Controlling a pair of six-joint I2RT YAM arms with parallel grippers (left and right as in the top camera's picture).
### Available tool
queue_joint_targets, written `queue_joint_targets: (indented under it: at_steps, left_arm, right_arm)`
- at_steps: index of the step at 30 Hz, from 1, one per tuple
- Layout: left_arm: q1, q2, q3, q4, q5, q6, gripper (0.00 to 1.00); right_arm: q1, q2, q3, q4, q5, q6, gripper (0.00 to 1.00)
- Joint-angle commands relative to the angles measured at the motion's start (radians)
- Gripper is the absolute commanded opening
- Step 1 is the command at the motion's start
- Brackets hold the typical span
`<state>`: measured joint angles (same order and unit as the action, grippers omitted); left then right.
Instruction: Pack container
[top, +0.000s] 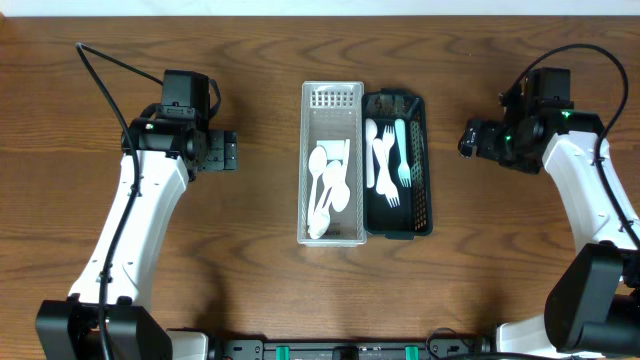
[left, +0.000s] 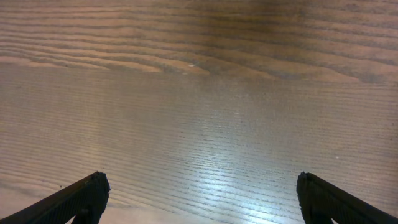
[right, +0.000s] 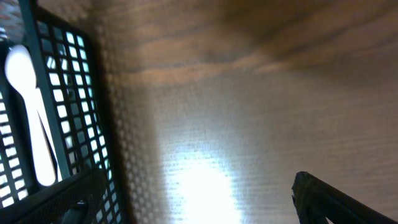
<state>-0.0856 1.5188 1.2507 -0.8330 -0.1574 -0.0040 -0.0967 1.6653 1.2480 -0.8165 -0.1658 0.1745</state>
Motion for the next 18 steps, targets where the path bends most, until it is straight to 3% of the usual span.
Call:
queue_joint_targets:
  at_steps: [1, 18]
  left_arm:
    - [0.004, 0.002, 0.001, -0.004, -0.008, -0.019, 0.98]
    - [0.004, 0.002, 0.001, -0.004, -0.009, -0.019, 0.98]
  right_arm:
    - [0.008, -0.034, 0.005, 0.021, -0.007, -0.026, 0.99]
    - [0.008, -0.037, 0.005, 0.019, -0.007, -0.026, 0.99]
